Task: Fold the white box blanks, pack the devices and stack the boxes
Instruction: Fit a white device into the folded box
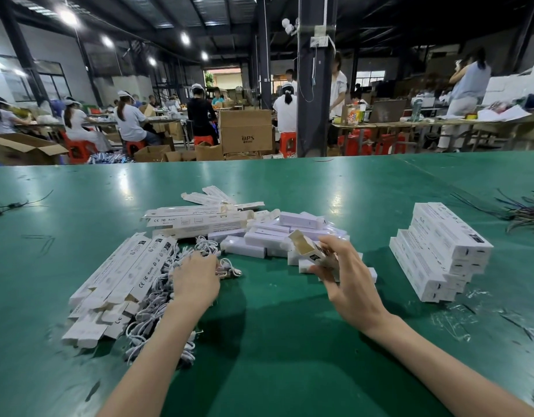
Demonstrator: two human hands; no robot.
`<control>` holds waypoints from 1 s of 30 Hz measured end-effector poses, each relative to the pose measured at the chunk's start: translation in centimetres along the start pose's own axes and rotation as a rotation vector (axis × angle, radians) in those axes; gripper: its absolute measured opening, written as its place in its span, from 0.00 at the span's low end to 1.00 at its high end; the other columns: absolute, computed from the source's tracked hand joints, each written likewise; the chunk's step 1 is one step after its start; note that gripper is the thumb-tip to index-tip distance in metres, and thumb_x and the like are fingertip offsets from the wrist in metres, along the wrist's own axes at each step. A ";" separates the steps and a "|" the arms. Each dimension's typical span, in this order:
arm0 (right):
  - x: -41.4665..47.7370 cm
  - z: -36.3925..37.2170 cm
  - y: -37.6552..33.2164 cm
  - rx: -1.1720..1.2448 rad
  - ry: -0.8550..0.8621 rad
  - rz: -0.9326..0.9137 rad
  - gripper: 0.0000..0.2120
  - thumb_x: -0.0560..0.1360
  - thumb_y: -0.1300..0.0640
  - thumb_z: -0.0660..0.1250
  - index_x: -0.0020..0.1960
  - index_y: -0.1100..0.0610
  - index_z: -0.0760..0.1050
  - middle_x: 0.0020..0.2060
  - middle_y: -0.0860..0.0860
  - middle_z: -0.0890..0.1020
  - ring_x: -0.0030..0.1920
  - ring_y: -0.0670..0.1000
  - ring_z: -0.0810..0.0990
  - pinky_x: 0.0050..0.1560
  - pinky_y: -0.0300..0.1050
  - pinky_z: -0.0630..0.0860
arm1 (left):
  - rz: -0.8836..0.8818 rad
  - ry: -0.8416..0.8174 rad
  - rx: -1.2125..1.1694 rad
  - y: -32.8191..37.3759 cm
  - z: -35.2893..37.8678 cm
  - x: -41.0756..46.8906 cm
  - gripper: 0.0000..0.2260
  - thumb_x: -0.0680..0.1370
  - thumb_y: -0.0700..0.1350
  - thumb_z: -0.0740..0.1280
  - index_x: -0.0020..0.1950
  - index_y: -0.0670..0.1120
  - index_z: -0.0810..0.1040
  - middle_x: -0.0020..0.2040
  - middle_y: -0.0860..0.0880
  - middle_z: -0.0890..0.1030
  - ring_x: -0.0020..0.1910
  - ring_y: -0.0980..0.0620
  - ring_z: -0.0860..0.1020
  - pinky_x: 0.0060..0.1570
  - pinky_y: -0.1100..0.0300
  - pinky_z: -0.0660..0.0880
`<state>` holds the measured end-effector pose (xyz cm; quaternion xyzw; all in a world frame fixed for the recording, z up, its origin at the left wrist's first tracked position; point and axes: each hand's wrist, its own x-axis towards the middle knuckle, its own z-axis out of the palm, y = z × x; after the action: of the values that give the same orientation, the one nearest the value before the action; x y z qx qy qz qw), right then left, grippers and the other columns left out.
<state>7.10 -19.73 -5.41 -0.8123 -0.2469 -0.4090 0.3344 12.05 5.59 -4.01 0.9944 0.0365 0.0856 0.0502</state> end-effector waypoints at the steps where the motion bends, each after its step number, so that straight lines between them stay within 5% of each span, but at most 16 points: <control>1: 0.0 0.0 -0.1 -0.001 0.002 0.004 0.31 0.68 0.70 0.74 0.64 0.53 0.64 0.47 0.57 0.79 0.46 0.60 0.79 0.48 0.51 0.76 | 0.005 0.041 -0.057 -0.1 -0.1 0.1 0.09 0.79 0.44 0.64 0.59 0.50 0.77 0.59 0.46 0.75 0.58 0.47 0.74 0.58 0.52 0.71; 7: 0.0 -0.1 -0.3 0.017 0.032 -0.002 0.28 0.69 0.69 0.72 0.64 0.54 0.65 0.48 0.48 0.76 0.46 0.57 0.79 0.50 0.45 0.72 | 0.027 0.229 -0.380 -0.1 -0.8 0.0 0.09 0.76 0.33 0.66 0.52 0.44 0.82 0.55 0.43 0.78 0.52 0.46 0.76 0.55 0.55 0.71; 10: 0.1 0.0 -0.6 0.040 0.058 0.007 0.25 0.71 0.65 0.70 0.64 0.53 0.65 0.50 0.41 0.73 0.47 0.57 0.79 0.51 0.43 0.72 | -0.019 0.272 -0.543 0.2 -1.5 0.0 0.11 0.77 0.38 0.69 0.58 0.40 0.80 0.61 0.42 0.74 0.50 0.49 0.74 0.58 0.56 0.68; 14: 0.0 0.1 -0.8 0.066 0.065 0.049 0.24 0.72 0.62 0.71 0.64 0.52 0.65 0.52 0.44 0.74 0.49 0.55 0.78 0.53 0.39 0.71 | 0.009 0.239 -0.688 0.3 -2.1 0.1 0.08 0.76 0.45 0.72 0.43 0.41 0.84 0.46 0.47 0.82 0.47 0.48 0.78 0.51 0.56 0.71; 18: 0.1 0.2 -0.9 0.113 0.073 0.110 0.26 0.72 0.64 0.73 0.63 0.49 0.65 0.51 0.48 0.77 0.50 0.47 0.76 0.53 0.26 0.65 | 0.039 0.137 -0.988 1.2 -2.6 -0.5 0.05 0.78 0.47 0.68 0.45 0.46 0.79 0.41 0.49 0.80 0.40 0.52 0.75 0.42 0.63 0.71; 24: 0.2 0.2 -1.2 0.180 0.124 0.171 0.24 0.72 0.59 0.70 0.63 0.46 0.65 0.51 0.48 0.78 0.49 0.45 0.78 0.52 0.27 0.67 | -0.033 -0.131 -1.484 2.5 -2.6 -1.0 0.07 0.76 0.46 0.66 0.48 0.42 0.75 0.44 0.47 0.81 0.33 0.56 0.76 0.35 0.64 0.74; 26: 0.2 0.2 -1.3 0.193 0.132 0.179 0.23 0.72 0.58 0.69 0.63 0.45 0.65 0.51 0.47 0.78 0.50 0.43 0.78 0.52 0.25 0.66 | -0.060 -0.242 -1.761 3.0 -2.7 -1.3 0.08 0.74 0.42 0.67 0.49 0.38 0.76 0.44 0.44 0.82 0.35 0.54 0.81 0.37 0.65 0.79; 30: 0.2 0.2 -1.2 0.203 0.107 0.180 0.26 0.72 0.62 0.72 0.63 0.45 0.65 0.51 0.40 0.77 0.50 0.39 0.76 0.51 0.25 0.67 | -0.040 -0.265 -1.916 3.9 -3.1 -2.0 0.13 0.69 0.41 0.70 0.48 0.34 0.77 0.42 0.42 0.84 0.42 0.46 0.84 0.43 0.61 0.81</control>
<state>6.49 -18.80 -4.96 -0.7703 -0.1950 -0.3928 0.4629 9.77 1.82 -0.88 0.5325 -0.0377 -0.0347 0.8449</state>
